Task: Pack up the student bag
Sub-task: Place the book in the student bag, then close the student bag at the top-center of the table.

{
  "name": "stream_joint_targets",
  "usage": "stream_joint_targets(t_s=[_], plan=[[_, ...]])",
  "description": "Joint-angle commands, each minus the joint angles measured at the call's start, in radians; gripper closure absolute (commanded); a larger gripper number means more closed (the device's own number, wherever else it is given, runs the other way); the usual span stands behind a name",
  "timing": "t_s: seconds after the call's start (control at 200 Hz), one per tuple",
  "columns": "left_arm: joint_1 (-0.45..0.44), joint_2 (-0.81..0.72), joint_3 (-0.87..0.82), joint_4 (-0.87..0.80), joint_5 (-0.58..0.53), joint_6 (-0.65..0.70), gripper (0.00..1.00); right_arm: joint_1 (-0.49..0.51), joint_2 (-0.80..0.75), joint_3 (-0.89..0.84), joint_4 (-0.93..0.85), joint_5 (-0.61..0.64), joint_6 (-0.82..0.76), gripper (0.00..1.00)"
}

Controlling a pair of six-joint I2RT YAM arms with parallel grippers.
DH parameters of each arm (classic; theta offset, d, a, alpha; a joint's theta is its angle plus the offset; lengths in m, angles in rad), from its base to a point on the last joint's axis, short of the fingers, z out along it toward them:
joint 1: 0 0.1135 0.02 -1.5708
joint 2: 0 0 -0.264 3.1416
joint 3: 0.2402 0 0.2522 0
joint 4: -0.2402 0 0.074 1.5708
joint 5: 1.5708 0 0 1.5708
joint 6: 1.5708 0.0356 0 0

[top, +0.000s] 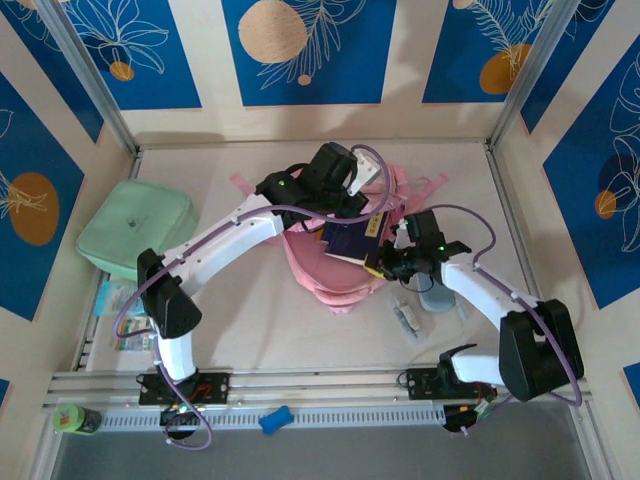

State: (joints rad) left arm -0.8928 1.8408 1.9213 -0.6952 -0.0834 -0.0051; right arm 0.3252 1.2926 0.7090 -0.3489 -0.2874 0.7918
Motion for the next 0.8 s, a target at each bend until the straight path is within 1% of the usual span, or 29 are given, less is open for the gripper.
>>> stream_joint_targets(t_s=[0.0, 0.095, 0.2, 0.245, 0.36, 0.465, 0.555, 0.635, 0.725, 0.795], plan=[[-0.014, -0.078, 0.018, 0.083, 0.014, -0.024, 1.00, 0.043, 0.058, 0.009, -0.012, 0.098, 0.011, 0.88], [-0.014, -0.078, 0.019, 0.082, 0.016, -0.028, 1.00, 0.036, 0.119, 0.047, 0.007, 0.160, 0.014, 0.96], [-0.014, -0.079, 0.025, 0.077, 0.022, -0.036, 1.00, 0.027, 0.167, 0.084, 0.056, 0.241, 0.008, 0.99], [-0.014, -0.082, 0.023, 0.077, 0.022, -0.040, 1.00, 0.018, 0.184, 0.095, 0.102, 0.253, 0.004, 1.00], [-0.014, -0.083, 0.020, 0.085, 0.028, -0.058, 1.00, -0.004, 0.231, 0.124, 0.216, 0.244, 0.005, 1.00], [-0.014, -0.078, 0.019, 0.093, 0.027, -0.064, 1.00, -0.014, 0.293, 0.167, 0.281, 0.221, 0.004, 1.00], [-0.014, -0.077, 0.019, 0.102, 0.015, -0.070, 1.00, -0.033, 0.332, 0.187, 0.316, 0.114, 0.017, 0.98], [-0.014, -0.072, 0.018, 0.096, 0.000, -0.071, 1.00, -0.029, 0.289, 0.157, 0.318, 0.087, 0.016, 0.96], [-0.015, -0.066, 0.017, 0.079, -0.013, -0.080, 1.00, -0.030, 0.180, 0.085, 0.305, 0.065, 0.013, 0.92], [-0.014, -0.066, -0.001, 0.081, 0.006, -0.092, 1.00, -0.037, 0.078, 0.045, 0.244, 0.052, 0.001, 0.89]])
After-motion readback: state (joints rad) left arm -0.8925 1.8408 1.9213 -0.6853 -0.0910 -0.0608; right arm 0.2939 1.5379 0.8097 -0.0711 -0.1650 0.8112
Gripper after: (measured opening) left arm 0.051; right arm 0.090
